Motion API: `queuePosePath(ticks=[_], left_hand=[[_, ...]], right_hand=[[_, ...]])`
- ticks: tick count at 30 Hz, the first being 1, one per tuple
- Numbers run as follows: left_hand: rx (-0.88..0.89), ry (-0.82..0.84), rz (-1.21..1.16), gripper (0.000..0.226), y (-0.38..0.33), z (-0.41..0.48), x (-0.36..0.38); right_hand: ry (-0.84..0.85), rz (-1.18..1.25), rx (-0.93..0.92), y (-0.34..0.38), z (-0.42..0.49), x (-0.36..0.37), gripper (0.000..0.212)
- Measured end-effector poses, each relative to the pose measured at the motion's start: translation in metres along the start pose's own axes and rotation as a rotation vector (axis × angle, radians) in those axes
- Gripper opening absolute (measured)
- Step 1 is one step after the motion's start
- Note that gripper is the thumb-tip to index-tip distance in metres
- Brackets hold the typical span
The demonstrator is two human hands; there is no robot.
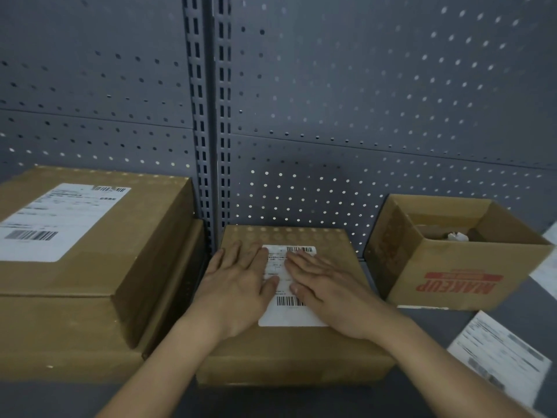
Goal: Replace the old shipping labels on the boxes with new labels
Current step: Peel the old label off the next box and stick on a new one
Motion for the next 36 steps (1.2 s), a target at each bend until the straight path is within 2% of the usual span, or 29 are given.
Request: queuePosePath(ticks=[3, 6, 11, 14, 20, 24, 28, 35, 36], left_hand=[[0.043, -0.005, -0.018, 0.065, -0.006, 0.001, -0.005], [0.063, 0.051, 0.005, 0.063, -0.007, 0.005, -0.001], [0.046, 0.1, 0.042, 0.061, -0.006, 0.007, 0.007], [0.043, 0.107, 0.039, 0.06, -0.007, 0.007, 0.008], [0.046, 0.027, -0.002, 0.058, -0.009, 0.006, 0.002], [0.077, -0.068, 0.0, 0.052, -0.017, -0.004, -0.01], [0.094, -0.028, -0.028, 0.055, -0.017, -0.015, -0.001], [0.083, 0.059, 0.01, 0.057, -0.016, -0.017, 0.007], [0.087, 0.055, 0.004, 0.056, -0.016, -0.017, 0.007]], right_hand=[[-0.057, 0.091, 0.042, -0.001, -0.005, -0.011, 0.06], [-0.07, 0.043, 0.082, -0.005, -0.002, -0.016, 0.063], [0.04, -0.057, 0.126, -0.018, 0.012, 0.0, 0.061], [0.048, -0.073, 0.121, -0.018, 0.011, 0.005, 0.06], [-0.013, -0.038, 0.121, -0.014, 0.007, -0.005, 0.059], [-0.184, -0.158, 0.059, 0.002, 0.001, -0.021, 0.058], [-0.065, 0.001, 0.038, 0.011, -0.008, 0.0, 0.057], [-0.025, -0.051, 0.036, 0.012, -0.01, 0.008, 0.077], [-0.029, -0.037, 0.034, 0.013, -0.011, 0.007, 0.073]])
Point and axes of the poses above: each hand's wrist, its own z-axis towards the middle knuckle, its own x-axis out of the palm, y = z × x, the point moved 10 cm from there along z, towards the middle knuckle, and after that the axes turned 1 degree about -z, right-handed, at the moved point
